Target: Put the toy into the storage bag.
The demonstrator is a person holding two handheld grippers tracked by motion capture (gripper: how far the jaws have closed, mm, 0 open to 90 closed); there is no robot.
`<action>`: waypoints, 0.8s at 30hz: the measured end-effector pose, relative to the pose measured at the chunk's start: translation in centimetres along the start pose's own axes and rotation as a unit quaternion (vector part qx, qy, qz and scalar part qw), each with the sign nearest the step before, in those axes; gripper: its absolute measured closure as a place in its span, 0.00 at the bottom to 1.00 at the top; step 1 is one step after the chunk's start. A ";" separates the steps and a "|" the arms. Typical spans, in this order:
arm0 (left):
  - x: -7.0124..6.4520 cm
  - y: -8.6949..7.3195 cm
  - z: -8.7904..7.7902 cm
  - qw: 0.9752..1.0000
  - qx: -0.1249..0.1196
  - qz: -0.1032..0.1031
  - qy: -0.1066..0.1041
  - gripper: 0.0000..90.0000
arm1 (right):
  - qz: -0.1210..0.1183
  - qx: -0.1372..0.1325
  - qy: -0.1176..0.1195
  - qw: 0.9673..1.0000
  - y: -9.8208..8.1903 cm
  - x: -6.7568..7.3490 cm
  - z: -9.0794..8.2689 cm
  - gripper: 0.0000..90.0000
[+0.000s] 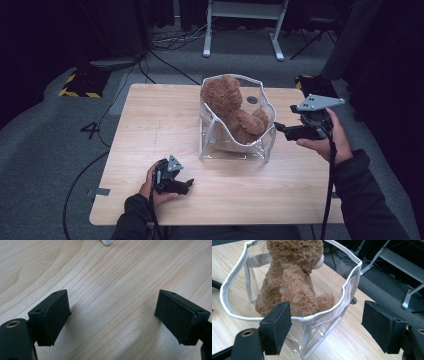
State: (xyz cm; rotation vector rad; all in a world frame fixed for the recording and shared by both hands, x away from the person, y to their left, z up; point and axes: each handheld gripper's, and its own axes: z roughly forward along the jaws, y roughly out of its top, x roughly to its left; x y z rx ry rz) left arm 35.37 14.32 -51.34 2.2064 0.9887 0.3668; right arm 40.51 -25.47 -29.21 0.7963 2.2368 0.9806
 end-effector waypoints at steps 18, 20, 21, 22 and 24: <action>0.0 0.0 0.0 1.000 0.000 0.000 0.000 0.14 | -0.012 0.001 0.000 1.000 -1.5 0.6 -0.6 0.27; 0.0 0.0 0.0 1.000 0.000 0.000 0.000 0.14 | -0.015 0.005 0.000 1.000 -1.7 0.7 -0.6 0.27; 0.0 0.0 0.0 1.000 0.000 0.000 0.000 0.14 | -0.014 0.005 0.002 1.000 -1.8 0.7 -0.5 0.27; 0.0 0.0 0.0 1.000 0.000 0.000 0.000 0.14 | -0.015 0.006 0.003 1.000 -1.9 0.7 -0.5 0.27; 0.0 0.0 0.0 1.000 0.000 0.000 0.000 0.14 | -0.013 0.007 0.004 1.000 -2.2 0.7 -0.4 0.27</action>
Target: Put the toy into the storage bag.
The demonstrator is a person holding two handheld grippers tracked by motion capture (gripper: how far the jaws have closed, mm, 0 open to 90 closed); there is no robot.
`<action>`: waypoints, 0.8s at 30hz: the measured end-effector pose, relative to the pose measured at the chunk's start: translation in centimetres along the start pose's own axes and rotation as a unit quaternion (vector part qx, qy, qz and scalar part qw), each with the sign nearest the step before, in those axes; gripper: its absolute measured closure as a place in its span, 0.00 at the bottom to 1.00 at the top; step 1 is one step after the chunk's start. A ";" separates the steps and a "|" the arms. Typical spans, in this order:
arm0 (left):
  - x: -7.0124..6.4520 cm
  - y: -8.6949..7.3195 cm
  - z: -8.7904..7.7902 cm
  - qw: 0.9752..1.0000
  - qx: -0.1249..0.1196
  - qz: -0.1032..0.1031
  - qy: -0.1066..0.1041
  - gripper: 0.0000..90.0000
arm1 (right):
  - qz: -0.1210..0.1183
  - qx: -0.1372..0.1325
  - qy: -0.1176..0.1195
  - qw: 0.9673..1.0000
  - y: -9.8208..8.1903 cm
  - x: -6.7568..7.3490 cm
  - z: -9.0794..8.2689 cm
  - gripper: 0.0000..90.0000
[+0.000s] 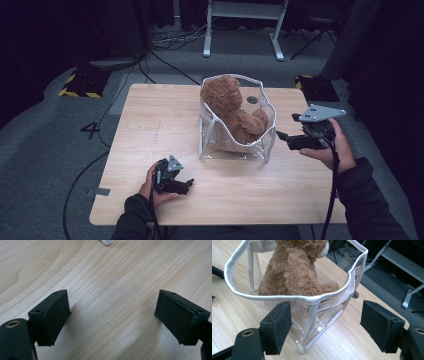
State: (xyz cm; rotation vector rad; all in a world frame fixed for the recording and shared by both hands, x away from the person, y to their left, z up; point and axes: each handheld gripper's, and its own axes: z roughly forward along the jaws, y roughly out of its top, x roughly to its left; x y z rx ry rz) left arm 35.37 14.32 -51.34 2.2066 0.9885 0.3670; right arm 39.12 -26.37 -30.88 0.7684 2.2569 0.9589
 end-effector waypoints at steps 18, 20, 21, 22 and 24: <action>0.0 0.0 0.0 1.000 0.000 0.000 0.000 0.14 | 0.001 0.024 0.006 1.000 -2.6 0.1 1.4 0.27; 0.0 0.0 0.0 1.000 0.000 0.000 0.000 0.14 | 0.000 0.028 0.004 1.000 -2.8 0.2 1.6 0.27; 0.0 0.0 0.0 1.000 0.000 0.000 0.000 0.14 | 0.000 0.030 0.004 1.000 -3.0 0.3 1.7 0.27; 0.0 0.0 0.0 1.000 0.000 0.000 0.000 0.14 | -0.001 0.031 0.004 1.000 -3.0 0.4 1.8 0.27; 0.0 0.0 0.0 1.000 0.000 0.000 0.000 0.14 | -0.004 0.034 0.003 0.999 -3.3 0.5 2.0 0.27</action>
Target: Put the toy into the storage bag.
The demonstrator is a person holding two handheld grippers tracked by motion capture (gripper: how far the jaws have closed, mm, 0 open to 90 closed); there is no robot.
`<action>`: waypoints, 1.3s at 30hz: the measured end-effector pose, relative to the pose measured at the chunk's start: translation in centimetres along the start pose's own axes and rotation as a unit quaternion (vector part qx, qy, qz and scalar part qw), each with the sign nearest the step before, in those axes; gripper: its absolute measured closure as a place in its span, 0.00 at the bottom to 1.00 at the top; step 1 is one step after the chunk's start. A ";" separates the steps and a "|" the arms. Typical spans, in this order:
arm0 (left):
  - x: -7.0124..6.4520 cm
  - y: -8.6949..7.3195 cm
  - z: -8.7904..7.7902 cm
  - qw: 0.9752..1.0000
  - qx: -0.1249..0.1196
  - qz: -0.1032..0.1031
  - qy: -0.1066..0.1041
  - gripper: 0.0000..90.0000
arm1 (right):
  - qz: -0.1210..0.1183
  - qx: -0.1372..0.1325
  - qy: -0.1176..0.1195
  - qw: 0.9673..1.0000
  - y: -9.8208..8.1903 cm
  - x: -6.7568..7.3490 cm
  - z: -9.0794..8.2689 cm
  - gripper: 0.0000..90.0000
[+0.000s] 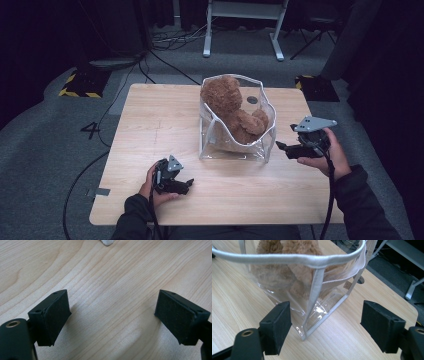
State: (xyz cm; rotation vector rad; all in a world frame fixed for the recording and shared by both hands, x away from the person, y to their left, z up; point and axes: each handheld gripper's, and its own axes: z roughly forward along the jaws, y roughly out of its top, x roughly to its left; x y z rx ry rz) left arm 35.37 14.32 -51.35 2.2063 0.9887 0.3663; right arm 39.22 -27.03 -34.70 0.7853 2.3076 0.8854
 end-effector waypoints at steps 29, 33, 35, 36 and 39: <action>0.0 0.0 0.0 1.000 0.000 0.000 0.000 0.14 | 0.001 0.038 0.017 0.999 -4.4 1.0 2.6 0.27; 0.0 0.0 0.0 1.000 0.000 0.000 0.000 0.14 | 0.003 0.039 0.019 0.999 -5.0 1.0 2.6 0.27; 0.0 0.0 0.0 1.000 0.000 0.000 0.000 0.14 | 0.004 0.040 0.018 0.999 -5.3 1.0 2.6 0.27; 0.0 0.0 0.0 1.000 0.000 0.000 0.000 0.14 | 0.005 0.041 0.017 0.999 -5.5 1.0 2.6 0.27; 0.0 0.0 0.0 1.000 0.000 0.000 0.000 0.14 | 0.004 0.042 0.017 0.999 -5.9 1.0 2.7 0.27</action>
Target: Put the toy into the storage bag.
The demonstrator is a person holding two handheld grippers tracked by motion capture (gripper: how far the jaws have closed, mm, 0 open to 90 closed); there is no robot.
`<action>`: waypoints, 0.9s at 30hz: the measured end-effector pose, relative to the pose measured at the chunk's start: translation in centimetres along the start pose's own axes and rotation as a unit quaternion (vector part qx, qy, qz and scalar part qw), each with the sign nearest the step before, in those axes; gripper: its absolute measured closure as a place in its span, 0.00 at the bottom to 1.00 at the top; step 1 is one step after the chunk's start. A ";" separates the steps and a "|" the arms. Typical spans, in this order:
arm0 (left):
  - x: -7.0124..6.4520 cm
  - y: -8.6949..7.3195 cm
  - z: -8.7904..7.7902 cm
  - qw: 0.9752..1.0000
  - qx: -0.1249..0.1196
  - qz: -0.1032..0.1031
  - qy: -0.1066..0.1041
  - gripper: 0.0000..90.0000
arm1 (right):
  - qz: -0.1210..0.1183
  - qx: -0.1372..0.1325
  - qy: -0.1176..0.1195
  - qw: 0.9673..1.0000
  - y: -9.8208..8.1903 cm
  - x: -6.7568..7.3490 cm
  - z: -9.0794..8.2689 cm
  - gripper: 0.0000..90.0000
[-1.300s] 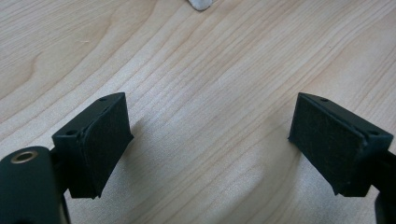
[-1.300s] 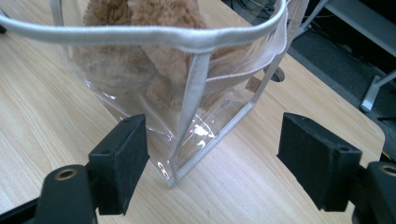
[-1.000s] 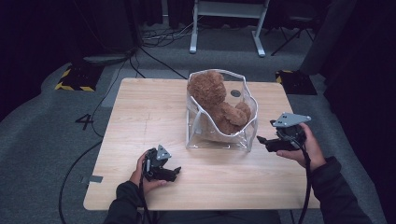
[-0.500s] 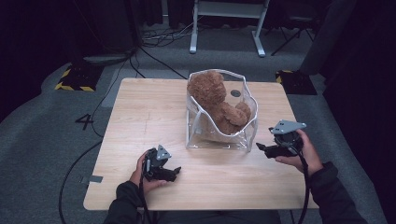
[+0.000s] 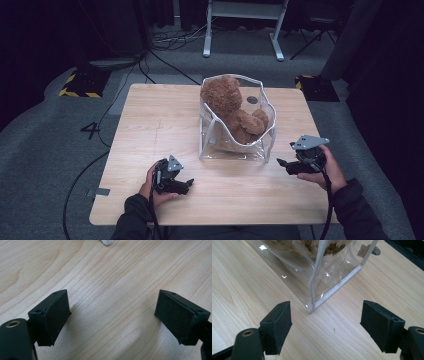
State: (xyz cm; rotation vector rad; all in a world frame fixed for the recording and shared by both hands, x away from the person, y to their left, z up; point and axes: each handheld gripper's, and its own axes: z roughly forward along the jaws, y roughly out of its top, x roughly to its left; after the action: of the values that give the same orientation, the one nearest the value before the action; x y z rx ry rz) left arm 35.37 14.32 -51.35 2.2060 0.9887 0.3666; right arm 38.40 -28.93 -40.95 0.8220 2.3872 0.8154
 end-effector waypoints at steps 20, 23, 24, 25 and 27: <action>0.0 0.0 0.0 1.000 0.000 0.000 0.000 0.14 | 0.014 0.016 0.006 1.000 -2.9 -0.4 0.6 0.28; 0.0 0.0 0.0 1.000 0.000 0.000 0.000 0.14 | 0.017 0.019 0.004 1.000 -3.4 -0.5 0.6 0.28; 0.0 0.0 0.0 1.000 0.000 0.000 0.000 0.14 | 0.020 0.020 0.004 1.000 -3.6 -0.5 0.6 0.28; 0.0 0.0 0.0 1.000 0.000 0.000 0.000 0.14 | 0.021 0.019 0.003 1.000 -3.7 -0.6 0.6 0.27; 0.0 0.0 0.0 1.000 0.000 0.001 0.000 0.14 | 0.027 0.021 0.003 0.999 -4.0 -0.7 0.6 0.27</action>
State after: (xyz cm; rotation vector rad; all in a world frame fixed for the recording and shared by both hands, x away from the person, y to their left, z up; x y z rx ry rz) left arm 35.38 14.33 -51.34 2.2069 0.9878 0.3675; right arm 37.75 -31.75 -43.91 0.9048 2.4041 0.7915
